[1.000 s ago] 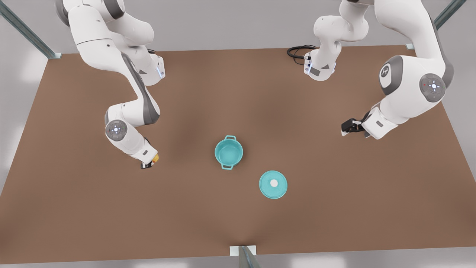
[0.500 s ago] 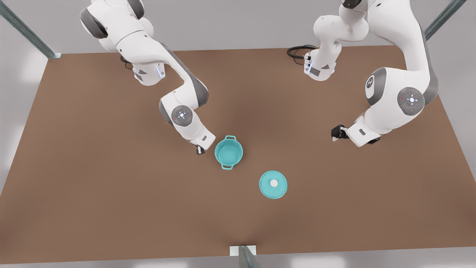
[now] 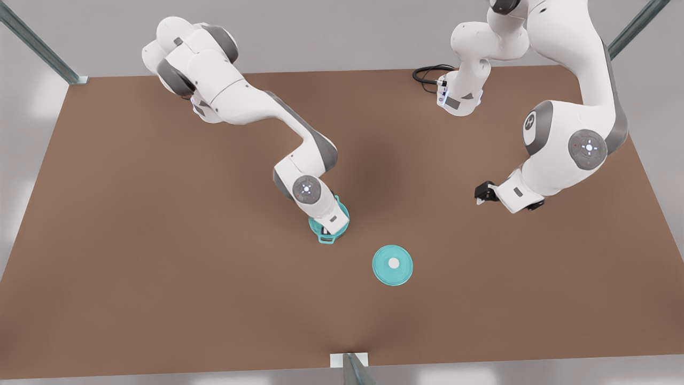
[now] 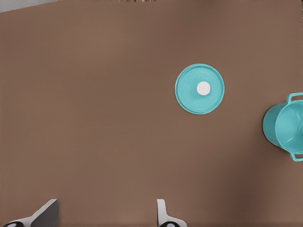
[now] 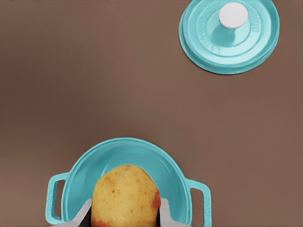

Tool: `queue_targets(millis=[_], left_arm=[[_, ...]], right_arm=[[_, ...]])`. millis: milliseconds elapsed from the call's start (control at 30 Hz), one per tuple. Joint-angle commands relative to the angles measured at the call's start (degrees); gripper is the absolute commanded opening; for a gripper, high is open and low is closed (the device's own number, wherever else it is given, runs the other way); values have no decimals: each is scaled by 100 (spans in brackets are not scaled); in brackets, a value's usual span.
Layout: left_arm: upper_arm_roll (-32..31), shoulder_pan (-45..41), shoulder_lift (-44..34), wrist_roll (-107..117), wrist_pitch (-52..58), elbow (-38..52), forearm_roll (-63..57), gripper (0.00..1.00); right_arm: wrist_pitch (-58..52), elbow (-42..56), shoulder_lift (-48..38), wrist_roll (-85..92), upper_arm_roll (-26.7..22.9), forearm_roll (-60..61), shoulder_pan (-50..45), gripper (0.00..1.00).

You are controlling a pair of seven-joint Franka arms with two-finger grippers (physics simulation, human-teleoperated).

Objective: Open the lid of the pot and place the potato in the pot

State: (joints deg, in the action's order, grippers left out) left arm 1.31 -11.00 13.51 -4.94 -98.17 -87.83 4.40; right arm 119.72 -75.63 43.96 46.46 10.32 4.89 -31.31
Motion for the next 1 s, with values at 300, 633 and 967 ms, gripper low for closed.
queue_targets(millis=[300, 633, 967], left_arm=[[1, -16, 56, -95, -80, -6, -9, 100], [1, -60, 91, -165, -45, 99, -9, 100], [10, -113, 310, -7, -62, 319, 61, 100]], right_arm=[[52, -5, 157, -1859, -39, -15, -191, 50], [52, -57, 236, -1789, -197, -41, -130, 100], [-1882, -57, -1829, -3273, -2043, -173, 2358, 100]])
